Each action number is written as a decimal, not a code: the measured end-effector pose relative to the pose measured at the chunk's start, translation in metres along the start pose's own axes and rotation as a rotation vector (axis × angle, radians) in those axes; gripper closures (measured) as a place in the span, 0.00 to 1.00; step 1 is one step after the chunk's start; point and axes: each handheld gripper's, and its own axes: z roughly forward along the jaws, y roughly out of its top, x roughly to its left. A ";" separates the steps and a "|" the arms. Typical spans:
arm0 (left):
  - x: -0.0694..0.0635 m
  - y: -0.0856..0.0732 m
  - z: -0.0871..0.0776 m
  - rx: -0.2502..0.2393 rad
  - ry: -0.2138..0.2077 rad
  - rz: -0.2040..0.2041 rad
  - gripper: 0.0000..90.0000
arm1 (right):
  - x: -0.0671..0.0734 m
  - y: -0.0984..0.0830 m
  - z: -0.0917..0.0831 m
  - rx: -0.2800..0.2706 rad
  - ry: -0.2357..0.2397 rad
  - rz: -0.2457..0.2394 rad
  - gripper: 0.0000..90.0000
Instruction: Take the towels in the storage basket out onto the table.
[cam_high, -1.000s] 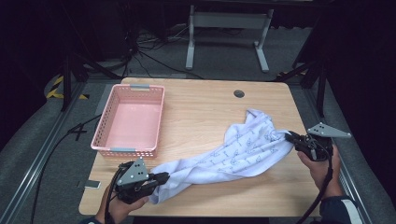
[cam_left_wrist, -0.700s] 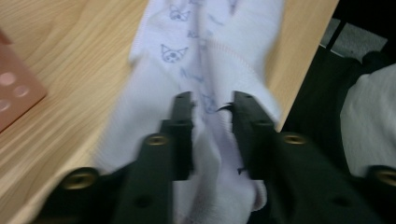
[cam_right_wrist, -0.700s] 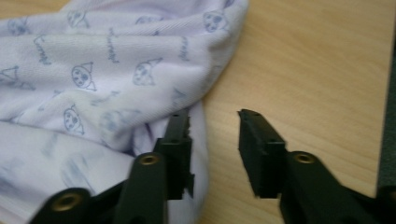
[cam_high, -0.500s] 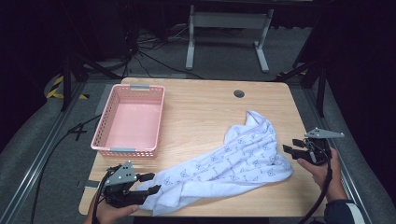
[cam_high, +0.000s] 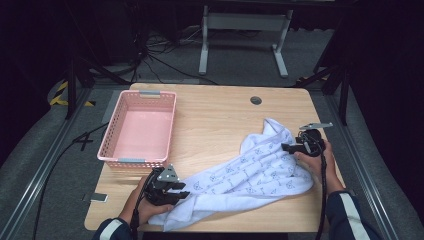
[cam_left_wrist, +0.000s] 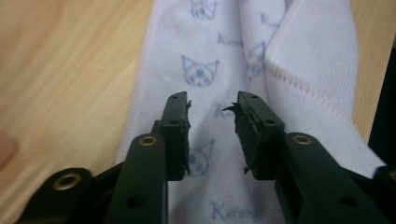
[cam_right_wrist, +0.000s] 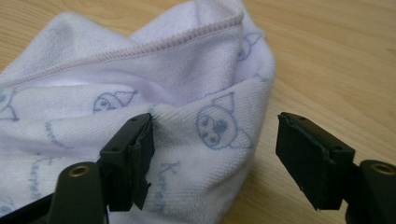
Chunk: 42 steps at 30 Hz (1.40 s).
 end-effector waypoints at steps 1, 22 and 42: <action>-0.003 -0.001 0.004 0.028 -0.016 0.009 0.77 | 0.000 0.001 0.002 0.008 -0.003 -0.002 0.35; -0.042 0.023 0.013 -0.052 -0.034 0.067 0.62 | 0.166 0.014 -0.035 -0.148 0.354 -0.540 0.90; -0.011 0.032 0.040 0.026 0.040 0.056 0.77 | 0.100 -0.002 -0.078 -0.191 0.213 -0.355 0.54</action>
